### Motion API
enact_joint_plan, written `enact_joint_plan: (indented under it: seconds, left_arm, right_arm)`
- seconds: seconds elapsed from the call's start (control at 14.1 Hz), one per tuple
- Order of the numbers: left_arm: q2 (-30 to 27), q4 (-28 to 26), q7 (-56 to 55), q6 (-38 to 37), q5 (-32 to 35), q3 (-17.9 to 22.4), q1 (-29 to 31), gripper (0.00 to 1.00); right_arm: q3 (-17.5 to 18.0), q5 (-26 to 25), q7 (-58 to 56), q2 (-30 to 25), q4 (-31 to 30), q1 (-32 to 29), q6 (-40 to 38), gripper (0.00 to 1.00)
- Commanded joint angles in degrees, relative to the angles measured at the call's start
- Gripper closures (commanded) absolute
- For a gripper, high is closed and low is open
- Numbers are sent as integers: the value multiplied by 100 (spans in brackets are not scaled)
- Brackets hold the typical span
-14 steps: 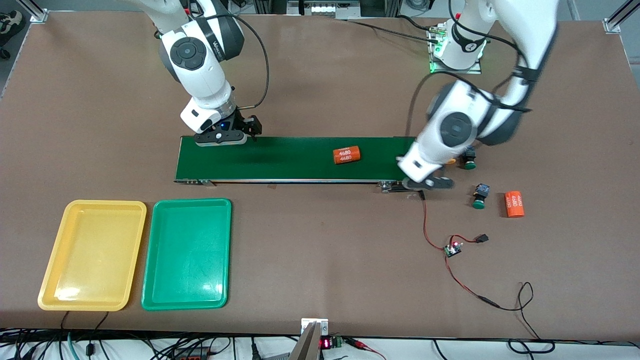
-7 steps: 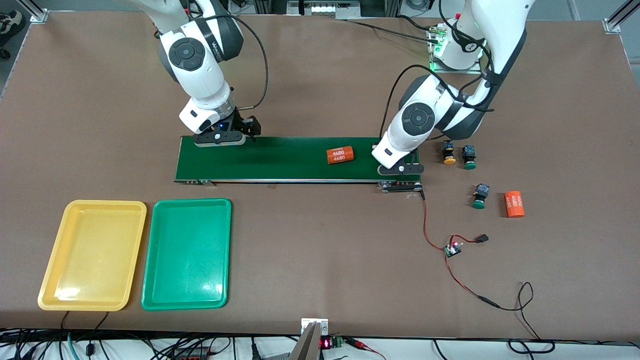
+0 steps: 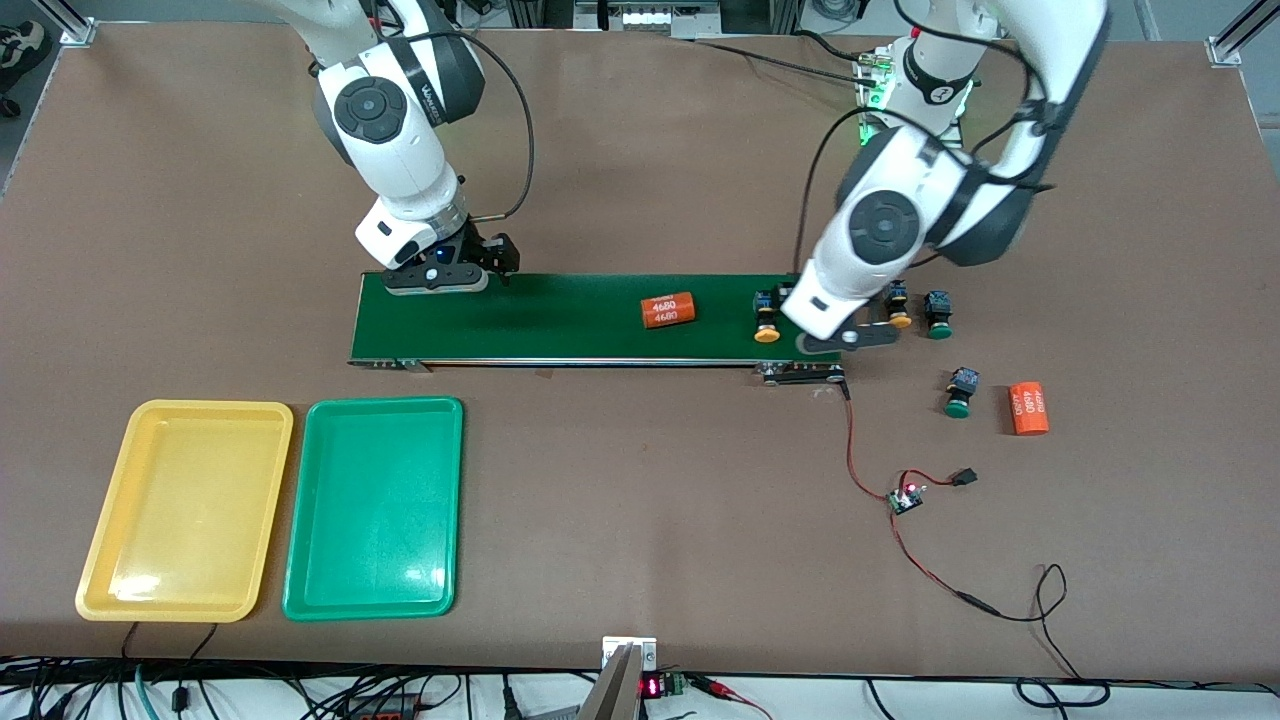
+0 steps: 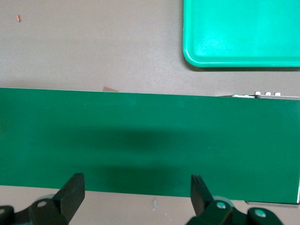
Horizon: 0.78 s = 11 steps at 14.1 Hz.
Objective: Sort buttons by color to trays
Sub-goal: 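Set the yellow button on the belt with the left gripper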
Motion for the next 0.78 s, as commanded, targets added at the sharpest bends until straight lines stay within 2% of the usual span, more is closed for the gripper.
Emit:
enact_joint_plan:
  seconds: [0.0, 0.14, 0.21, 0.35, 0.42, 0.71]
  left_arm:
    - [-112, -380, 570, -190, -8, 343, 112, 0]
    - [-445, -890, 1238, -41, 1, 640, 183, 0]
    - [-603, -1153, 1458, 46, 1, 668, 218, 0]
    - [-955, -1934, 1566, 720, 1, 668, 394, 0]
    - [-1008, -2295, 1575, 1124, 1, 694, 403, 0]
    - [-921, -3079, 1733, 2408, 1, 791, 420, 0]
  right_arm:
    - [9, -75, -36, -52, -37, -63, 11, 0]
    - [9, -75, -45, -52, -37, -63, 11, 0]
    - [9, -75, -54, -52, -37, -72, 11, 0]
    - [9, -75, -63, -52, -37, -98, 11, 0]
    - [9, -75, -54, -52, -37, -98, 2, 0]
    - [9, -75, -63, -52, -37, -107, 11, 0]
